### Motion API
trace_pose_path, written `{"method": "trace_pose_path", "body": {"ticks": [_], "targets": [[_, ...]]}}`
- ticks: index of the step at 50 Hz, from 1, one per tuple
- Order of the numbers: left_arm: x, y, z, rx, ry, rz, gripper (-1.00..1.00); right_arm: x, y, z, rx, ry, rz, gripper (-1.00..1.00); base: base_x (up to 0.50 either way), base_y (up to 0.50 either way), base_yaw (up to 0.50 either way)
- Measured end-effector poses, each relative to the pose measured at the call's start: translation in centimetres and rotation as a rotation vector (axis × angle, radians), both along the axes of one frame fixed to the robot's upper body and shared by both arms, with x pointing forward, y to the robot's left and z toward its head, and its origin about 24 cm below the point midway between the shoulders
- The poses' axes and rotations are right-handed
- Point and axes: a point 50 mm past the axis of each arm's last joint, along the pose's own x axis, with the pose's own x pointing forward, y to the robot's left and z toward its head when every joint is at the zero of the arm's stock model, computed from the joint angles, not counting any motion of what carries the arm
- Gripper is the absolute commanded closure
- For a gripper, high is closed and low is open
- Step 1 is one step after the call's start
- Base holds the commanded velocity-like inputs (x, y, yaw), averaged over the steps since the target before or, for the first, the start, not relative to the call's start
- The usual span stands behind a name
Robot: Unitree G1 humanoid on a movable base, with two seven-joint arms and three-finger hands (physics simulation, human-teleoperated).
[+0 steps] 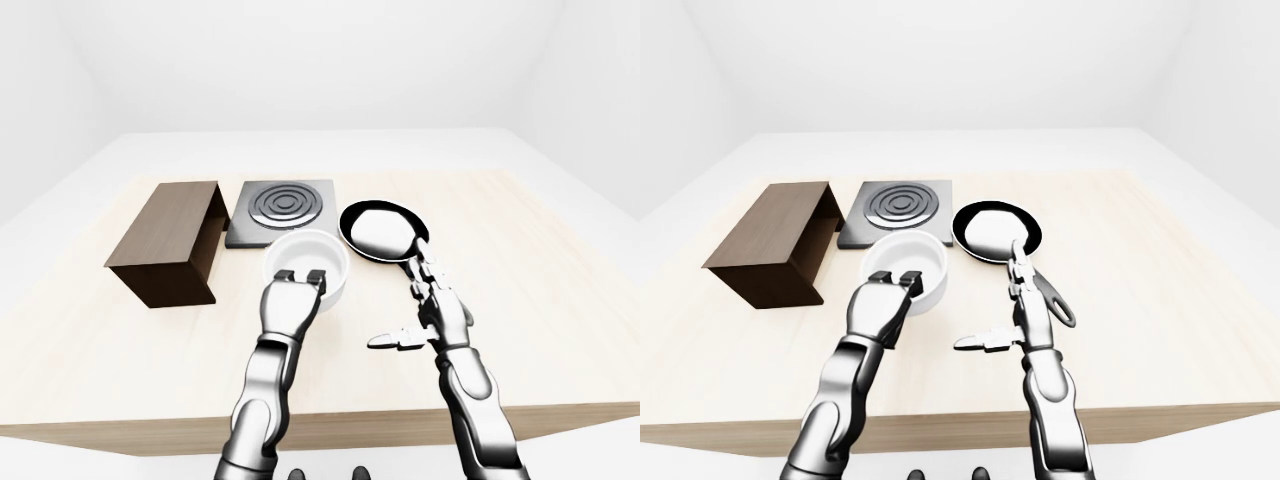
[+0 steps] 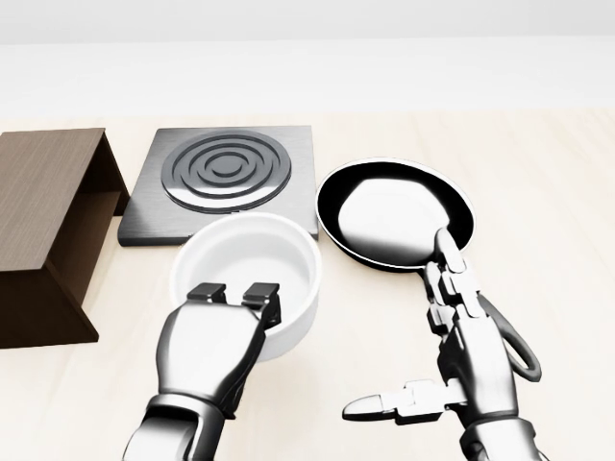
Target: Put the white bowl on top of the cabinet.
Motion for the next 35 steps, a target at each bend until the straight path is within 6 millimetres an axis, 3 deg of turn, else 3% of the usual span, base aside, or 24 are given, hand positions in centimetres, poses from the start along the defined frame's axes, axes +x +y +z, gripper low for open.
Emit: {"method": "trace_pose_path", "body": {"ticks": [18, 28, 35], "targets": [[0.1, 0.5, 2.1, 0.056, -0.020, 0.037, 1.00, 0.0, 0.1, -0.1, -0.002, 0.002, 0.004, -1.00, 0.00, 0.00, 0.00], [3.9, 2.9, 6.3, 0.177, -0.022, 0.128, 1.00, -0.3, 0.6, -0.5, -0.012, 0.006, 0.023, -1.00, 0.00, 0.00, 0.00], [5.3, 3.6, 8.6, 0.199, -0.048, 0.159, 1.00, -0.5, 0.8, -0.6, -0.016, 0.008, 0.031, -1.00, 0.00, 0.00, 0.00]]}}
